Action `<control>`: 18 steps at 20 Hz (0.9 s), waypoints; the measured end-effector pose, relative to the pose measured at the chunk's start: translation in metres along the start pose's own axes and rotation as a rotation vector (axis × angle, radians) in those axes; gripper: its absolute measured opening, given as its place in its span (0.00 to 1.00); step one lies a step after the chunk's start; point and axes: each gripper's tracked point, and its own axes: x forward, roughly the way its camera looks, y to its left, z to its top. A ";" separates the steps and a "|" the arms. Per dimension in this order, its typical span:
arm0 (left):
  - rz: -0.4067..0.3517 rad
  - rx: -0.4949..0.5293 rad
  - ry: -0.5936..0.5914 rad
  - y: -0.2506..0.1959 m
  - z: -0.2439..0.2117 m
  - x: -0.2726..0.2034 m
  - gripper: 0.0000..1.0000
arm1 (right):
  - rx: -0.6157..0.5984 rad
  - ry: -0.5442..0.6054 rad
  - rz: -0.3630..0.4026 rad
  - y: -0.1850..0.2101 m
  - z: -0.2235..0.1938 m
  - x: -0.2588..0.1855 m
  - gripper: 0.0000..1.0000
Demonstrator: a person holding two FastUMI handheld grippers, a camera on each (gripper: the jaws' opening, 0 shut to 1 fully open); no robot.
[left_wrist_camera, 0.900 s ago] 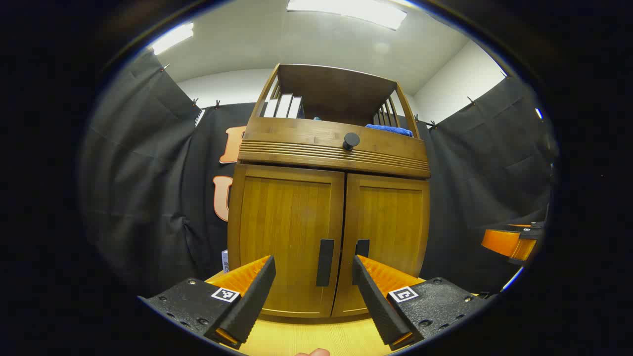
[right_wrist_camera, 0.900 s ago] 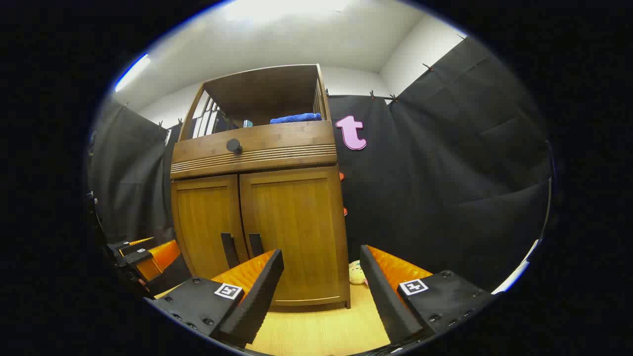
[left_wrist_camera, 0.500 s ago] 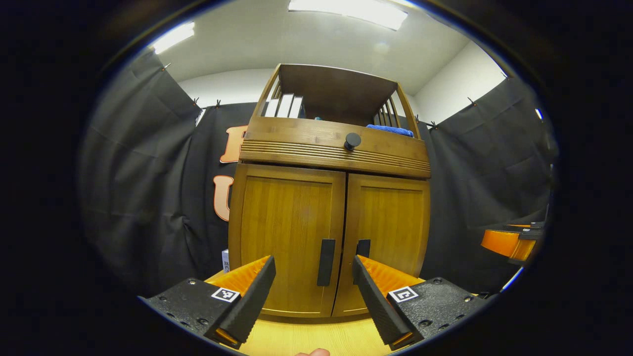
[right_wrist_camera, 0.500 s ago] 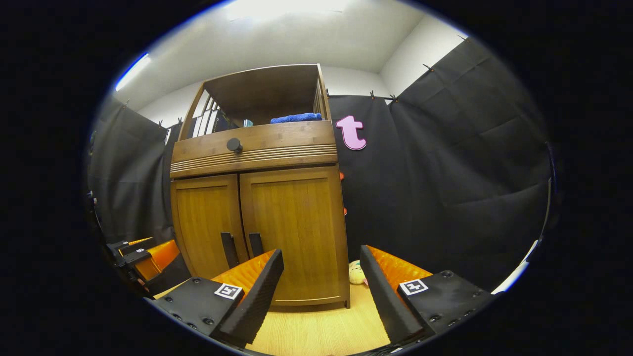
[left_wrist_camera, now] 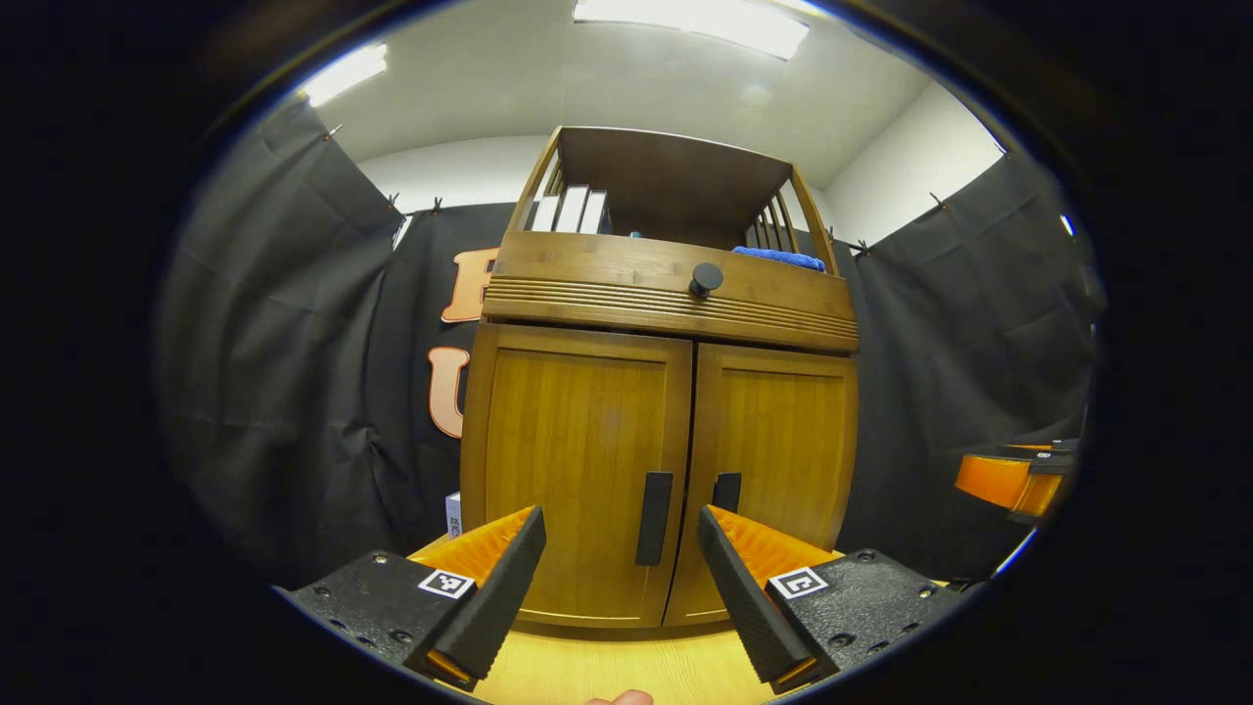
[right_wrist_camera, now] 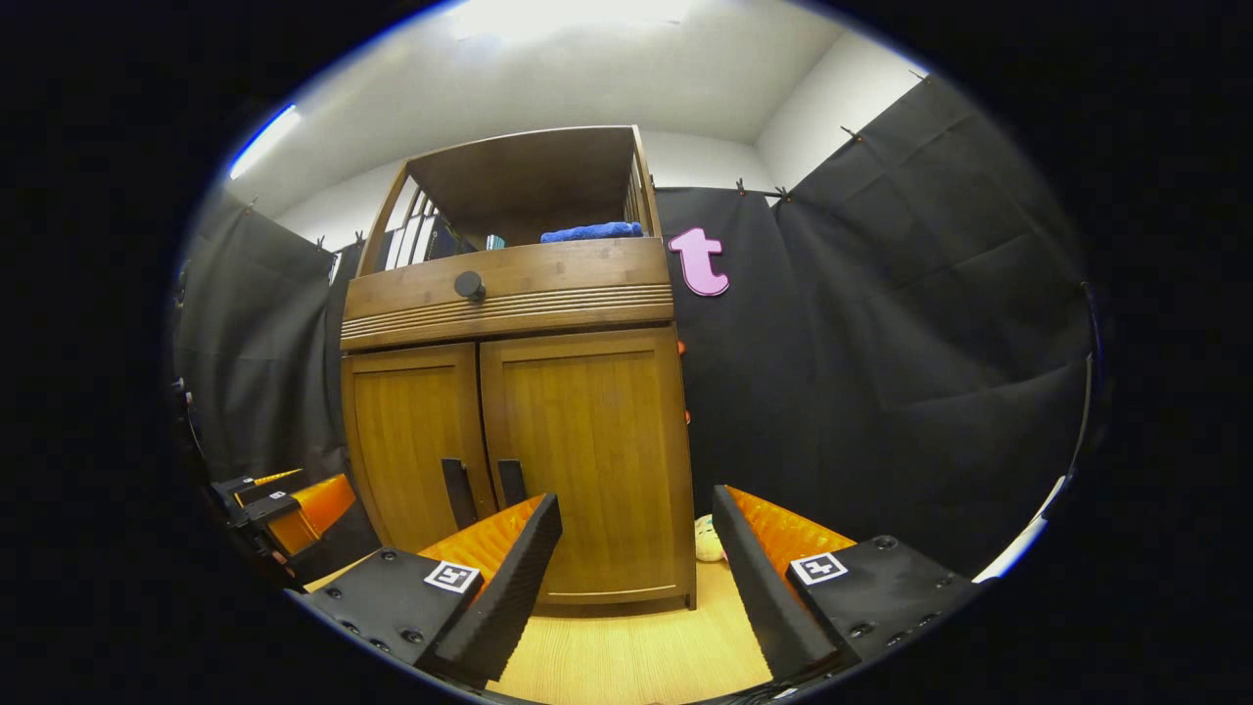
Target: Open the right door of the double-door shoe cabinet with the right hand, and open the left door with the left hand.
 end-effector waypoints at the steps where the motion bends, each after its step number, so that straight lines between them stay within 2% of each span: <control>1: 0.002 0.001 0.000 0.000 0.000 -0.001 0.92 | -0.001 -0.003 -0.001 0.000 0.000 0.001 1.00; 6: 0.007 -0.002 0.000 0.003 -0.001 0.002 0.92 | -0.002 -0.009 0.015 0.007 0.002 0.010 1.00; 7: 0.009 -0.005 0.000 0.003 -0.001 0.002 0.94 | -0.002 -0.005 0.023 0.010 0.000 0.013 1.00; 10: 0.020 -0.007 0.000 0.005 -0.003 0.003 0.92 | -0.005 -0.009 0.058 0.020 -0.002 0.023 1.00; 14: 0.038 0.000 0.007 0.012 -0.005 0.005 0.92 | -0.015 -0.055 0.158 0.053 0.006 0.055 1.00; 16: 0.056 0.012 0.004 0.018 -0.004 0.004 0.95 | -0.011 -0.080 0.204 0.074 0.010 0.080 1.00; 18: 0.073 0.018 -0.003 0.023 -0.002 0.001 0.92 | 0.006 -0.082 0.244 0.094 0.008 0.106 1.00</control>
